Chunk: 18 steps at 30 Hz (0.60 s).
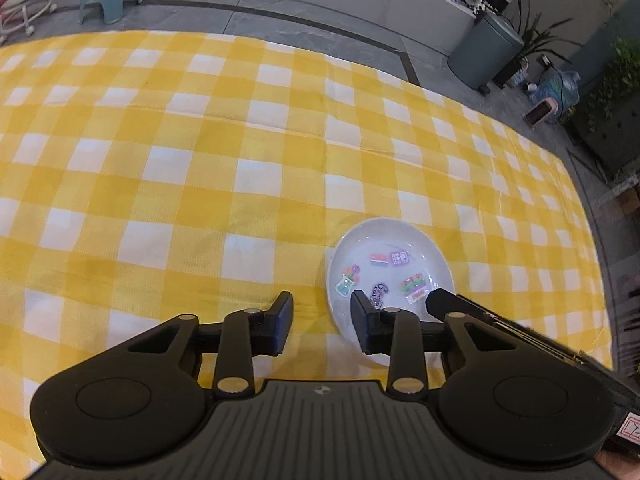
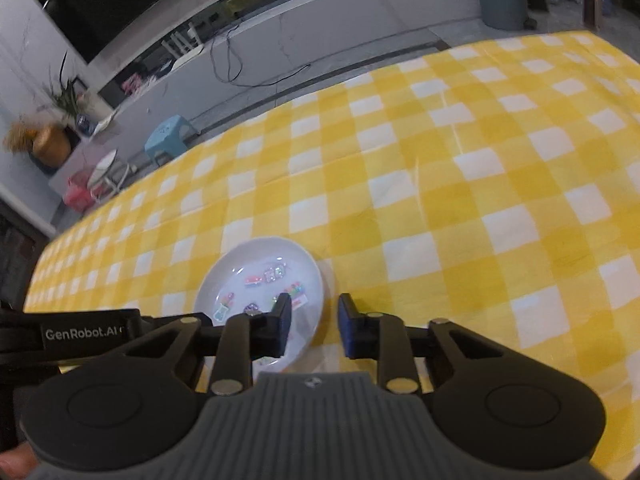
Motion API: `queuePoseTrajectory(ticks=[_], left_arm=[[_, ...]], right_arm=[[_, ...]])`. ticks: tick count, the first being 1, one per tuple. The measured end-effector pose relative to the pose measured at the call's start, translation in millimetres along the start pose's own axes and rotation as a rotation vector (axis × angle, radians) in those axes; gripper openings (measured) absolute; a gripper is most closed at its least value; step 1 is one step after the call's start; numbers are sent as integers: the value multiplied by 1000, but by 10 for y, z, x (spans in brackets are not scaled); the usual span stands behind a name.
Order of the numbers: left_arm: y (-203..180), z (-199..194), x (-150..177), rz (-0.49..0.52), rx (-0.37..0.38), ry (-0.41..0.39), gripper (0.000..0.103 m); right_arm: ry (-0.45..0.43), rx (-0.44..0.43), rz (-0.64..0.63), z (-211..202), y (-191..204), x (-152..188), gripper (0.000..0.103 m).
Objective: Organize plates and bowls
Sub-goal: 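Close the left tool on the glass plate rim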
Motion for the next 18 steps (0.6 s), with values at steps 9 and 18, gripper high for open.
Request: queuePoseTrajectory(ticks=[9,18], left_arm=[[-145,-61,41,73,-22,-5,6],[-337,-343,142,91,43,17,6]], right_arm=[[-35,20,-54,-104,77,32,1],[-49,-50,-23,-640,-70,57,2]])
Point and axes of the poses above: each gripper's, at about its wrist camera, not at the fingertips, and z roughly the way its jaws point, y to its left, x to its underside, the point moved 3 cm from there along z, roughly the way its jaws point, and after that the axes turned 1 degree about z, right-handed, at the moved point
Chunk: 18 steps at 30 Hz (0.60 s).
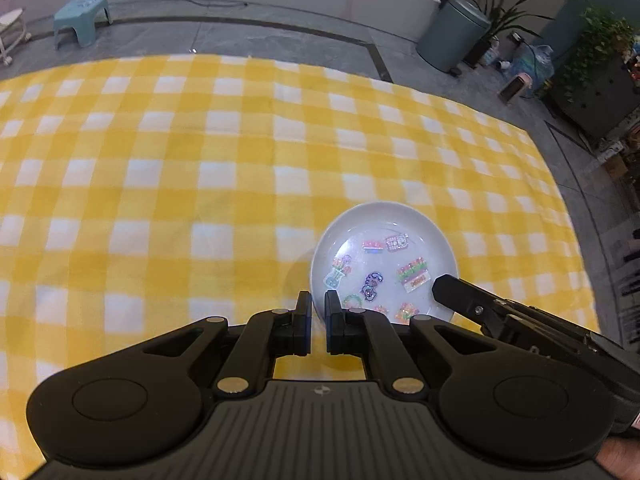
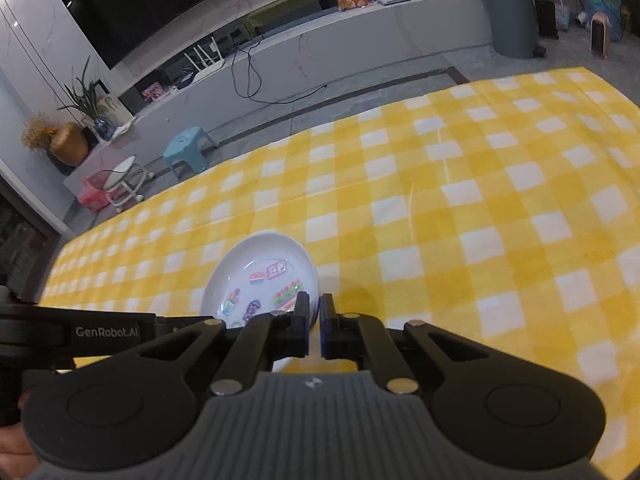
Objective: Organize plates and bowls
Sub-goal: 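Close the left tool on the glass plate rim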
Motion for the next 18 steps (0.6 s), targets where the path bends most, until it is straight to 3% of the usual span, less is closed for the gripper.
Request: queuePoseTrajectory(ticks=[4,10,18], left_arm=[[-208,-149,168,63,27,14,6],[-677,-302,499,207,-9,57,7],[-981,-355,1009,264,4,122,7]], right_arm=[[3,-24,5,-382,-109,113,2],[23,-39,25,-961,-319,425,2],[39,-56,88,-1455,-592,921,2]])
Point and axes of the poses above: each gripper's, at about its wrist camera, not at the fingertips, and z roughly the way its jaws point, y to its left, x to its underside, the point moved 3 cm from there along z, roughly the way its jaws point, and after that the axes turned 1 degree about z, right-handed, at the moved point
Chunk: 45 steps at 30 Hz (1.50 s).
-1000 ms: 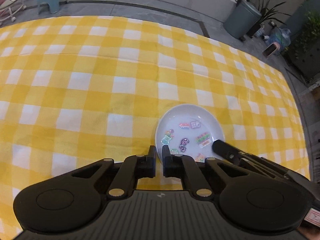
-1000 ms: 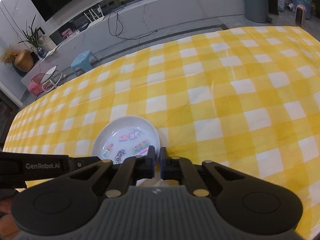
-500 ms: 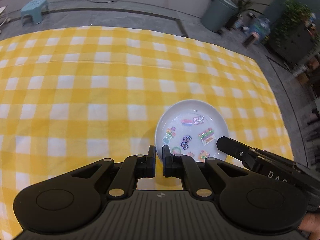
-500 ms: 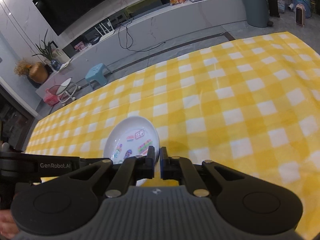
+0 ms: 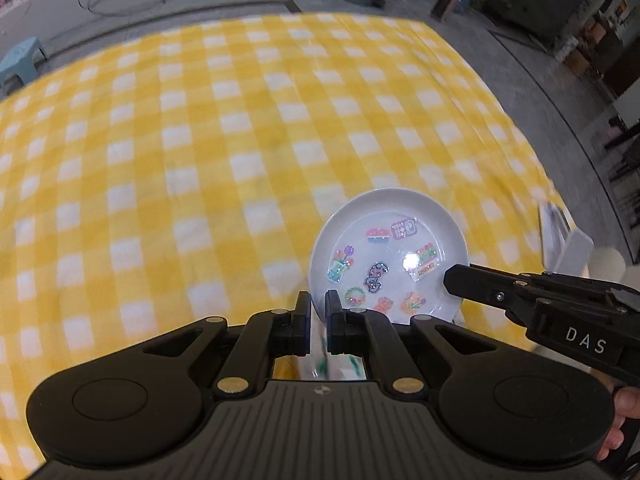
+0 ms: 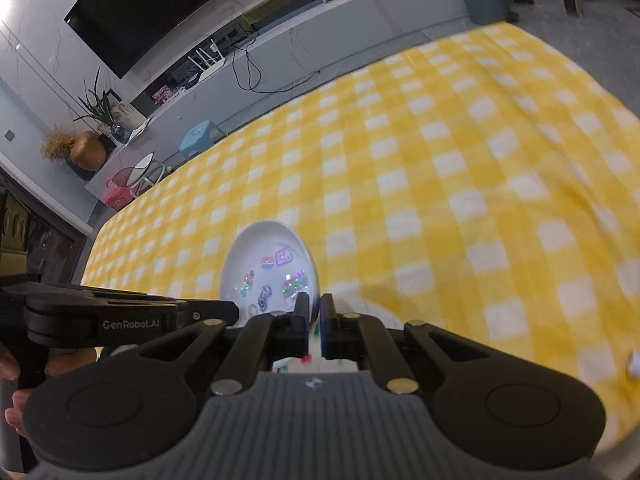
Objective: Organize plates and bowls
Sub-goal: 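Carry the glass plate onto the Fruity plate and open the left tool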
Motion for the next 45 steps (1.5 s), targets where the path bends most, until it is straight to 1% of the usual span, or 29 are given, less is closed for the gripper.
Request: queuePoseTrajectory(ticks=[2,5,6,9,13,14,17,18,22,25,26,30,34,35,36,37,38,39,40,41,42,43,45], left_arm=[[-44,26,96,11,23,20,7],[-99,104,223,31,10,54,7],[-113,133,250,36,9,67,7],[-198,149,283,80,-8,66,7],[-274,190,306,107,-9,74,7],[-306,207,313,121,-19,72,7],[-440,219,356,213,-77,52,8],[-467,230,369,229,-91,54,9],[-503,319,412,257,-136,79,9],[-495,376,438,265,-206,76,9],[-498,385,444,269,-216,75,11],[-519,381,464,295,-247,63,17],[-546,349,489,319,-279,29,19],[-552,337,493,327,-285,20,25],[-563,326,496,334,-288,5,33],[-569,302,498,339,-290,-13,37],[-578,275,499,345,-291,-29,45],[-589,246,494,351,-289,-44,54],[-602,211,486,356,-286,-58,58],[-615,170,480,363,-280,-75,63],[-630,126,472,367,-276,-92,68],[-642,84,462,368,-273,-109,69],[-655,17,442,363,-273,-137,72]], right_arm=[[-13,-4,19,-80,-57,123,2],[11,-42,86,-109,-162,278,2],[23,-42,95,-98,-180,327,2],[45,-27,101,-80,-250,450,2],[74,-32,160,-61,-377,539,2],[75,-33,173,-63,-412,547,2],[84,-55,216,-64,-474,561,3],[89,-55,223,-52,-492,573,3],[121,-41,240,33,-524,629,3],[138,-44,238,85,-497,648,4],[139,-44,238,91,-489,651,4],[118,-16,196,77,-443,660,5],[86,19,169,47,-392,656,8],[78,26,161,37,-392,650,9],[72,30,155,23,-391,645,12],[67,29,150,2,-394,642,18],[61,23,146,-15,-383,635,22],[54,16,144,-37,-379,631,31],[47,13,144,-64,-367,621,35],[36,11,139,-93,-354,613,36],[23,9,129,-122,-355,610,39],[14,12,119,-147,-345,604,41],[-9,29,103,-204,-346,590,43]])
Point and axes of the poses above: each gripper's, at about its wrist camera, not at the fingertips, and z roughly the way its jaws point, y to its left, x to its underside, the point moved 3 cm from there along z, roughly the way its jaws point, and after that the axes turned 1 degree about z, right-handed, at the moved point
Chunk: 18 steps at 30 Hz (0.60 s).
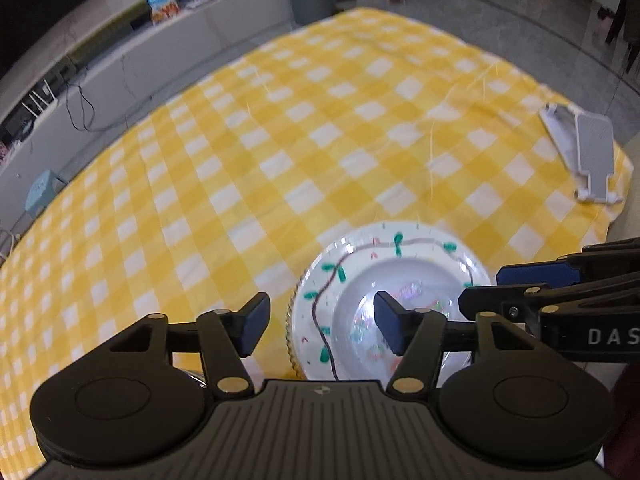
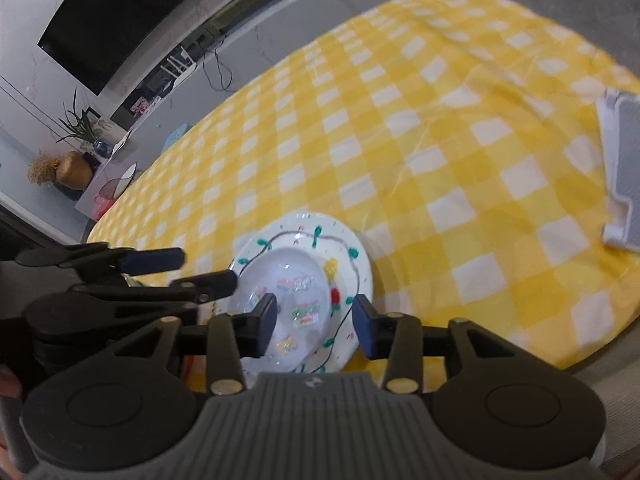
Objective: Organize plates and bowls
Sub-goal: 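Move the left tool to the rim of the steel bowl stack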
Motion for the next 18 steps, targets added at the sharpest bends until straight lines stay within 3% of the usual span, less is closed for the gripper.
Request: queuePoseTrajectory(ticks=[4,8,10,13,15,18], left_arm=[[54,-89,-49,-30,-14,-25,74],[151,-212,-71,-90,-24,-64,75],[214,-303,-86,-105,-48,-71,75],[349,-516,-104,-152,-109,-131,76],[478,-683,-96,-206,-146,-179,84],[669,-930,-60,-311,-286,-271,87]], right_arm=[[-29,-5,7,-57,-21,-41,53],[-43,-17,2,-80,-13,-53,57],[-55,-10,-11,-81,6,-55,65],[-75,-2,-40,-63,62,-47,68],[-82,0,-61,-66,90,-42,70],[-78,-15,-56,-69,127,-35,79]])
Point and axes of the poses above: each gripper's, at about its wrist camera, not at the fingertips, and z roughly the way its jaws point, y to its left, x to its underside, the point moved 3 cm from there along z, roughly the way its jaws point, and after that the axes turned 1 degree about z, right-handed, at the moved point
